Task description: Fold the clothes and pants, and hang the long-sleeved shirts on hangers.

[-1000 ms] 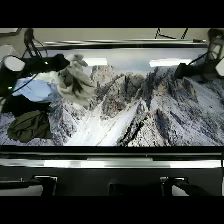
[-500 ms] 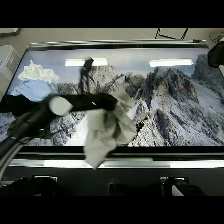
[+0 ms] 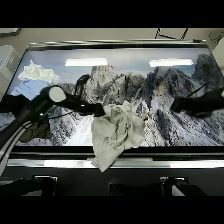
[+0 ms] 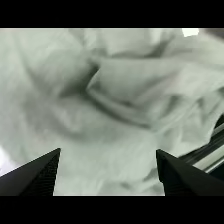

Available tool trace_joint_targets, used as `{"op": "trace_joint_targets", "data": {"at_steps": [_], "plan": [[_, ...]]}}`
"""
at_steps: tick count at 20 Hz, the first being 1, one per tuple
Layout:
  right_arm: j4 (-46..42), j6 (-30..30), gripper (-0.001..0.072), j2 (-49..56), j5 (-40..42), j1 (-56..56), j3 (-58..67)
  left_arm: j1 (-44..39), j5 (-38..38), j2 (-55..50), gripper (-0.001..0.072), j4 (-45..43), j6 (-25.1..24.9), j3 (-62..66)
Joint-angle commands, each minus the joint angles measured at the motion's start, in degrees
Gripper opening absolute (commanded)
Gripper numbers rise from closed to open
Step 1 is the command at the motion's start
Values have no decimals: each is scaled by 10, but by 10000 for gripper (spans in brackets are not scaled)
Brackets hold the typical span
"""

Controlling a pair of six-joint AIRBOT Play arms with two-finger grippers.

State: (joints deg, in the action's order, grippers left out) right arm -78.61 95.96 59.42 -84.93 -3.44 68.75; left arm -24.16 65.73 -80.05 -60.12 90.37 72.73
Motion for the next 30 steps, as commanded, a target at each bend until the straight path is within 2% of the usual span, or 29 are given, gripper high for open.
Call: {"op": "trace_joint_targets", "data": {"at_steps": [1,3,5,7,9,11,14,15,17,18,19,20,21,22,23,25,28,30], "plan": [[192,-48,694,5,55,1,-217,93,178,58,706,-9,-45,-112],[226,-73,693,5,124,1,-302,93,110,114,705,11,-45,-247],[239,-86,693,5,179,1,-354,86,19,144,705,106,-47,-362],[270,-114,693,5,210,1,-381,63,-72,143,705,210,-74,-437],[305,-126,693,5,232,2,-395,26,-151,135,705,275,-82,-473],[326,-130,693,10,243,2,-397,-18,-209,121,704,304,-81,-476],[346,-140,693,42,251,2,-397,-59,-253,101,702,337,-79,-476],[357,-149,693,56,254,2,-397,-63,-256,96,670,338,-79,-476],[393,-176,676,85,254,2,-397,-63,-257,96,185,339,-79,-476],[399,-177,646,96,259,12,-397,-62,-256,96,62,340,-80,-473],[400,-176,539,105,271,36,-397,-62,-255,97,22,341,-92,-466],[403,-176,447,112,286,66,-397,-62,-254,98,21,340,-108,-456],[404,-176,219,114,305,99,-397,-61,-253,103,21,340,-123,-441],[401,-177,39,113,313,120,-391,-56,-253,111,20,335,-126,-423],[389,-185,37,113,304,122,-375,-45,-251,126,20,319,-126,-400],[312,-182,36,100,256,99,-300,-1,-236,167,19,277,-124,-338],[182,-144,36,50,199,24,-97,99,-217,245,19,238,-125,-208],[157,-143,36,6,209,-22,53,169,-218,294,20,238,-126,-104]]}}
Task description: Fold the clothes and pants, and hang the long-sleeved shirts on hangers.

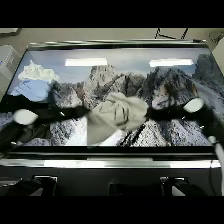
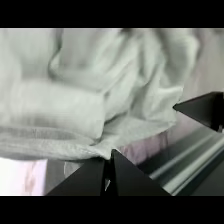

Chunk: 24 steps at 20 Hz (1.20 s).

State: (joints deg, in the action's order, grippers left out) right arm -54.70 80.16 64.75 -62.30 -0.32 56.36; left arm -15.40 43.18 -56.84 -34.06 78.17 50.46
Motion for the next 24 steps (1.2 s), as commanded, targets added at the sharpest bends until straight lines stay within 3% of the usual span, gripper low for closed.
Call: {"op": "trace_joint_targets", "data": {"at_steps": [1,4,8,11,14,17,19,21,24], "plan": [[-82,14,36,-68,-9,-68,244,111,7,85,20,-22,-4,174],[-72,15,37,-134,-8,-76,395,158,7,145,20,-22,-4,295],[-59,15,38,-232,-14,-76,433,164,-33,220,20,-42,-4,341],[-136,18,38,-263,-49,-76,433,164,-53,250,20,-152,19,341],[-204,69,38,-236,-125,-76,433,164,28,244,20,-307,111,329],[-190,77,37,-158,-180,-76,388,164,143,236,20,-356,125,233],[-159,77,37,-89,-127,-76,307,163,162,235,20,-331,125,117],[-105,86,38,-10,-13,-76,224,163,153,232,20,-292,125,-8],[-9,158,38,123,73,-76,177,163,156,219,21,-251,159,-151]]}}
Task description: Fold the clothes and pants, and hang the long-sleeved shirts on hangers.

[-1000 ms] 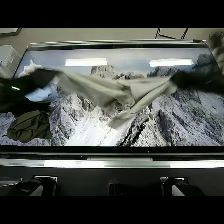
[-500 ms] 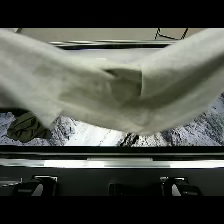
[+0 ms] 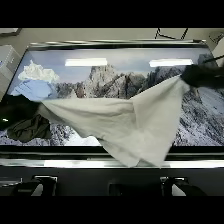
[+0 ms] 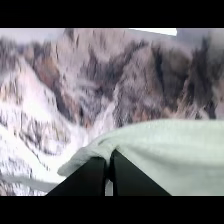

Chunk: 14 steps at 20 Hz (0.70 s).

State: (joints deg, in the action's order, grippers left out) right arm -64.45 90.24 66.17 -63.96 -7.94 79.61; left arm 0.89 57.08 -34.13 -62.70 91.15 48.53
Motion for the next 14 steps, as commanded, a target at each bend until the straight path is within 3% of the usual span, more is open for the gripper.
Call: {"op": "trace_joint_targets", "data": {"at_steps": [1,3,4,6,7,9,11,14], "plan": [[116,85,37,153,77,0,-55,0,17,-12,21,47,30,-160],[164,80,40,214,28,0,-54,0,16,-18,21,61,30,-190],[161,68,98,228,3,-2,-51,0,16,-18,21,61,29,-191],[122,23,459,229,-57,-29,-38,1,14,-18,21,59,27,-184],[84,12,597,223,-104,-55,-29,1,14,-18,22,59,28,-182],[-17,8,608,209,-220,-116,-29,1,14,-18,22,59,27,-182],[-110,8,575,190,-297,-162,-82,1,14,-18,21,59,27,-182],[-114,3,568,135,-224,-179,-263,1,14,-18,22,59,28,-182]]}}
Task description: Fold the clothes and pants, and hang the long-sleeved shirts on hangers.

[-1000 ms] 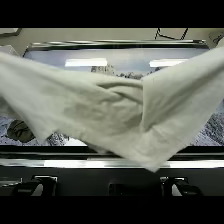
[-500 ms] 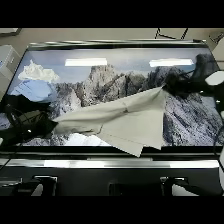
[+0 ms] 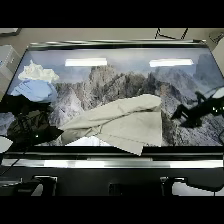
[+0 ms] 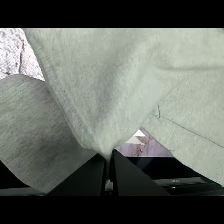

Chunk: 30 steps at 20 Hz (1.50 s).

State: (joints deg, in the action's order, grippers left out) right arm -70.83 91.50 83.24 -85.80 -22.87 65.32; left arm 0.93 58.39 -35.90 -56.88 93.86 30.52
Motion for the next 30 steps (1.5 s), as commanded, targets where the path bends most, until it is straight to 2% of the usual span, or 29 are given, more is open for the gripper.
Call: {"op": "trace_joint_targets", "data": {"at_steps": [1,4,5,6,8,10,11,12,14,17,19,21,22,24,26,30], "plan": [[-3,-26,554,-47,35,-29,-176,1,1,0,22,1,0,-2],[130,-75,537,-51,113,-29,-263,1,1,0,22,2,1,-2],[147,-80,536,-51,129,-29,-274,1,1,0,22,4,1,-2],[157,-80,489,-51,142,-29,-280,1,1,0,22,6,1,-2],[182,-84,442,-51,155,-21,-284,1,0,0,22,10,1,-2],[184,-87,423,-51,167,23,-284,1,0,0,21,10,1,-2],[183,-87,270,-51,174,50,-282,1,1,0,22,10,1,-2],[179,-88,39,-51,172,66,-273,1,1,1,22,10,0,-1],[178,-102,35,-58,138,71,-227,1,-1,2,21,9,-8,16],[165,-108,35,-104,96,70,-58,1,-30,2,20,-17,-66,127],[161,-116,35,-146,117,70,104,7,-64,2,19,-94,-64,267],[133,-123,36,-191,176,70,287,26,-91,0,19,-151,-64,429],[108,-122,36,-214,213,70,371,38,-100,0,19,-163,-64,507],[65,-111,36,-256,236,70,485,57,-94,2,20,-164,-53,617],[47,-92,36,-305,236,70,520,58,-74,11,20,-158,-13,671],[1,-61,36,-376,250,70,520,58,-110,38,20,-136,-10,690]]}}
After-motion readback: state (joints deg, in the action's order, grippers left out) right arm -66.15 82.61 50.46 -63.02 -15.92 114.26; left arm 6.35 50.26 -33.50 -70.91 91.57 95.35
